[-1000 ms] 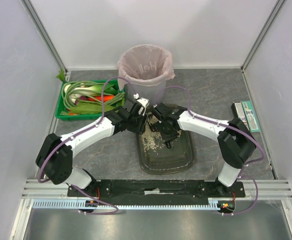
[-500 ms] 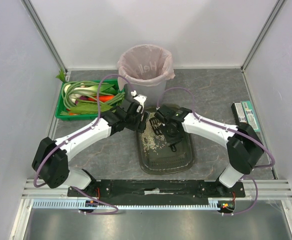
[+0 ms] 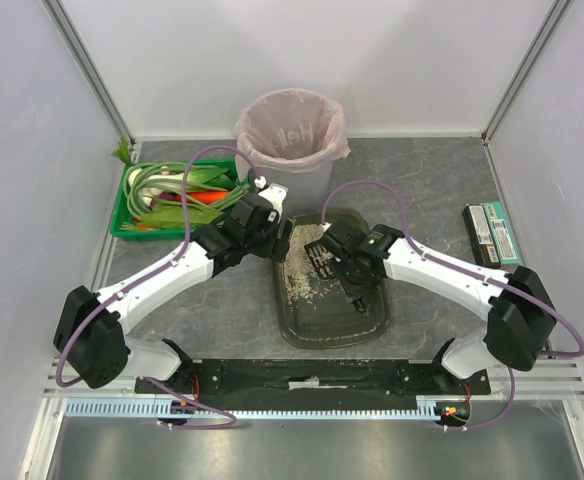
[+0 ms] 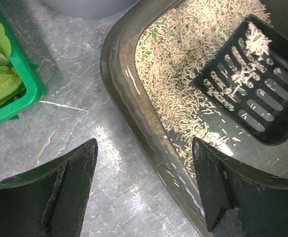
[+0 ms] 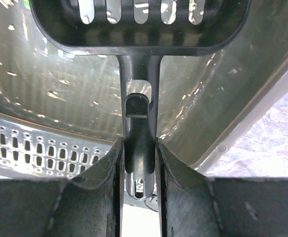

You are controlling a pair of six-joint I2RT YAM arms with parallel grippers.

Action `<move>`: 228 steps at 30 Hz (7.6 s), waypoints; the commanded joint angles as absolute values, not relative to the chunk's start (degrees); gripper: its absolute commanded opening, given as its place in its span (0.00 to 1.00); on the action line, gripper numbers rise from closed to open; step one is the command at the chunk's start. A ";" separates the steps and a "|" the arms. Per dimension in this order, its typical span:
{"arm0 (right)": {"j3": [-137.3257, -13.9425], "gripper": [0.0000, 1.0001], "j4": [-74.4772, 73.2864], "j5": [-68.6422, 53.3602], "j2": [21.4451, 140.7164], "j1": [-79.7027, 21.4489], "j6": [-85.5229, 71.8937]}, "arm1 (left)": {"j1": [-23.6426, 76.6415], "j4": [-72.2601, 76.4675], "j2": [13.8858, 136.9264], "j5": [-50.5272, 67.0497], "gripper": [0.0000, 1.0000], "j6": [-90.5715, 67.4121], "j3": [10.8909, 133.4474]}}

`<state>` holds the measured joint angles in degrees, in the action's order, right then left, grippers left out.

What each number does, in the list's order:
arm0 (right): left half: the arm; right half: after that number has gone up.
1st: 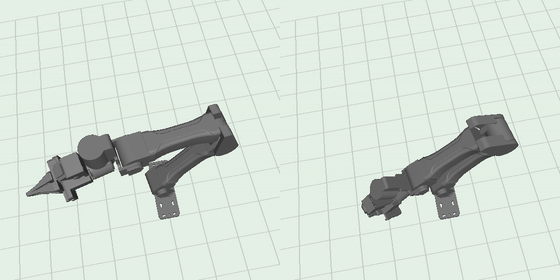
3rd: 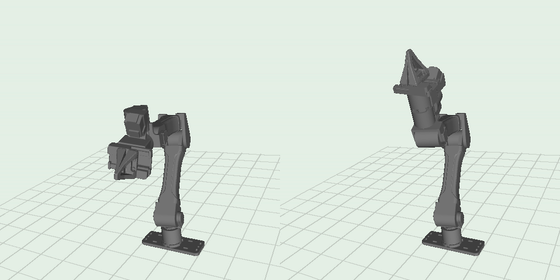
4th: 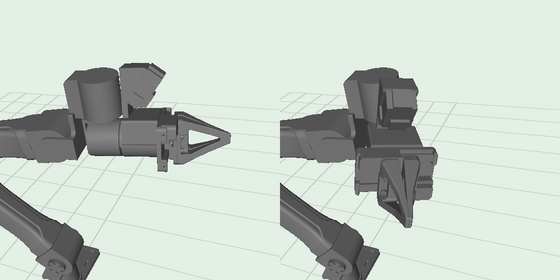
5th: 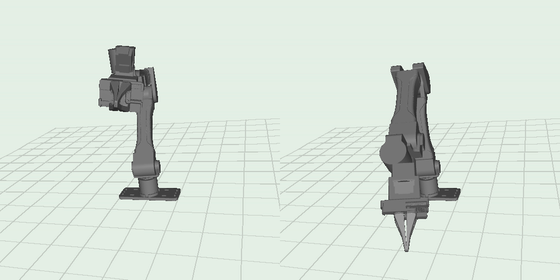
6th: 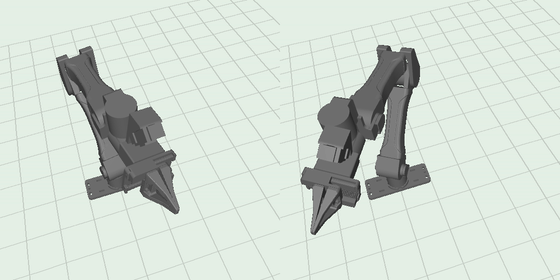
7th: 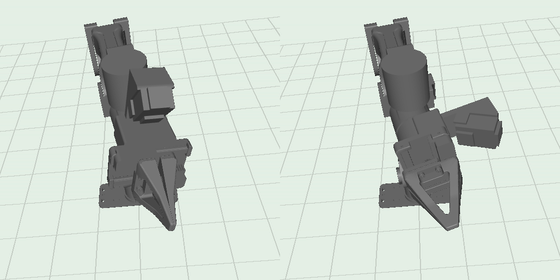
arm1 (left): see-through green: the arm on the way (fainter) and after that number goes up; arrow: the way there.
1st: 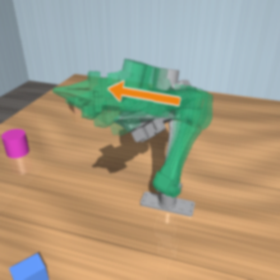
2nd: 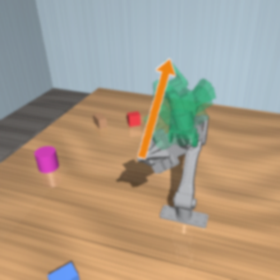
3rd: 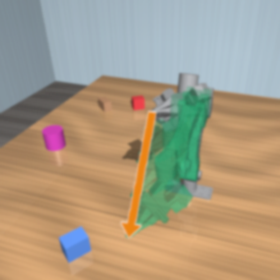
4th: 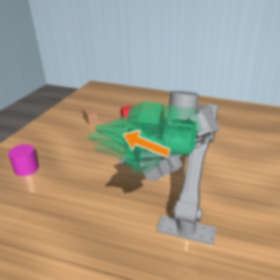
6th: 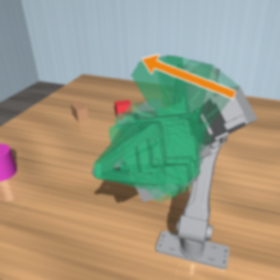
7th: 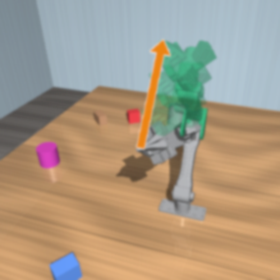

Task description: Clean the litter box

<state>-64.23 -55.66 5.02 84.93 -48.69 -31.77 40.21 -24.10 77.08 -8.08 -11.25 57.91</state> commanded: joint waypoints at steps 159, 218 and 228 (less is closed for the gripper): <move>-78.85 0.00 -62.57 10.38 67.07 -43.94 -37.61 | 27.07 -17.67 63.10 -14.50 0.87 -9.49 53.26; -70.75 0.00 -47.20 2.28 97.30 -42.63 -37.27 | 24.61 -19.25 55.99 -5.10 0.88 -13.62 53.88; -65.57 0.07 -41.14 2.55 96.86 -42.98 -39.99 | 24.61 -19.16 56.16 -5.10 0.88 -13.62 53.79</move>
<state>-67.55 -44.97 0.56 98.32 -42.81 -37.67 24.82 -20.67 56.14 -5.58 -14.44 51.81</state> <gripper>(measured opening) 0.319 0.874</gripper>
